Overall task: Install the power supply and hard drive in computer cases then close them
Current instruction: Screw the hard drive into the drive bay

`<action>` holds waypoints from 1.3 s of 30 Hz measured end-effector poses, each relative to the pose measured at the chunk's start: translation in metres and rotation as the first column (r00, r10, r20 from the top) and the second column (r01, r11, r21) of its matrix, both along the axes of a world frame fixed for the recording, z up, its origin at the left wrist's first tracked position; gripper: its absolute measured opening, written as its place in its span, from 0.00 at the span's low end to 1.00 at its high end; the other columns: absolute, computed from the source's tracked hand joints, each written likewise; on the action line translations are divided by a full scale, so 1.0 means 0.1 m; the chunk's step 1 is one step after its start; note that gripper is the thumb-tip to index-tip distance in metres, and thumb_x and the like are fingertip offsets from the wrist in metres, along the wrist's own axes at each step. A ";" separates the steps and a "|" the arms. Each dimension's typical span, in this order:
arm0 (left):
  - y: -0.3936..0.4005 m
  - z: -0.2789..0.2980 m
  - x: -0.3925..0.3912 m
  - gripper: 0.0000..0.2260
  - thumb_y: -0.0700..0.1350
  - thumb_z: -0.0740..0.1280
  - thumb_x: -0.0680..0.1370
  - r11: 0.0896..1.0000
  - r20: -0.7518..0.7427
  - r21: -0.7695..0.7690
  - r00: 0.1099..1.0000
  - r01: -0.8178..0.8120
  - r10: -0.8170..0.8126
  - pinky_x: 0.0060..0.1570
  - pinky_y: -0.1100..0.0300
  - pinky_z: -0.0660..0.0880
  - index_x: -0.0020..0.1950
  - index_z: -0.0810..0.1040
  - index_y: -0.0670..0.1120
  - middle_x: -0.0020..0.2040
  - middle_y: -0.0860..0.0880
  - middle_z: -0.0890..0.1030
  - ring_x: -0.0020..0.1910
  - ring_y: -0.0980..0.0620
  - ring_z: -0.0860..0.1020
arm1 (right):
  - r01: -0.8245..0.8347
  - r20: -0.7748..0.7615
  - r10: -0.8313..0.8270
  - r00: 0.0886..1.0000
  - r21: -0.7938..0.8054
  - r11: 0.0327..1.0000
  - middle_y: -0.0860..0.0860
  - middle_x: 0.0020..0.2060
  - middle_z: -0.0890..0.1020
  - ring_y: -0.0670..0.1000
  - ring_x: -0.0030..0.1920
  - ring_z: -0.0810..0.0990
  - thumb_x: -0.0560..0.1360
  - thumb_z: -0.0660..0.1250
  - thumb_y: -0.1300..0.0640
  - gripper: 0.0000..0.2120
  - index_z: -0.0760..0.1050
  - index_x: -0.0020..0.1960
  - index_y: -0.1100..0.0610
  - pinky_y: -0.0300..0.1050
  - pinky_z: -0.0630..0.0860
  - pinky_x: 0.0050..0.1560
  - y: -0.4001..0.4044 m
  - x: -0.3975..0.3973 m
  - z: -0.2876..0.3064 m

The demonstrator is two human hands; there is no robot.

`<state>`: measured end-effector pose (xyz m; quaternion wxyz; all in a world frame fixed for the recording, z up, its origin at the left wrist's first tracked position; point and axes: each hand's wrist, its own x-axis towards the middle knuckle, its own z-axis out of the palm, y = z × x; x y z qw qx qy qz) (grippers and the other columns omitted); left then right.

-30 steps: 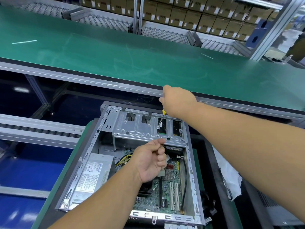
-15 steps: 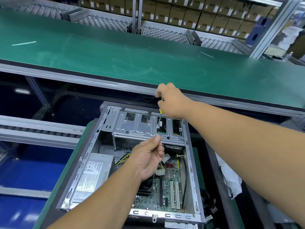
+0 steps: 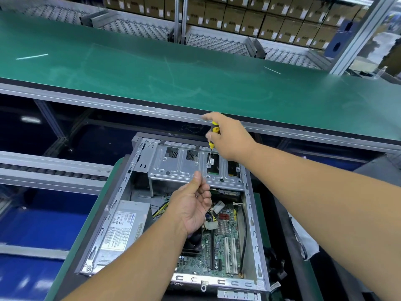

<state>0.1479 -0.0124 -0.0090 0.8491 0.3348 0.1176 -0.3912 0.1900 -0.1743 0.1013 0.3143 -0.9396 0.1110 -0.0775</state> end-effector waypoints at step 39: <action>-0.05 -0.08 0.04 0.09 0.47 0.76 0.70 0.997 -0.095 -0.021 0.993 -0.069 0.066 0.28 0.65 0.76 0.43 0.84 0.41 0.37 0.46 0.82 0.30 0.55 0.77 | 0.038 0.287 -0.236 0.929 0.558 0.829 0.51 0.43 0.78 0.52 0.48 0.87 0.80 0.70 0.61 0.20 0.74 0.71 0.51 0.45 0.85 0.44 0.14 -0.64 -0.16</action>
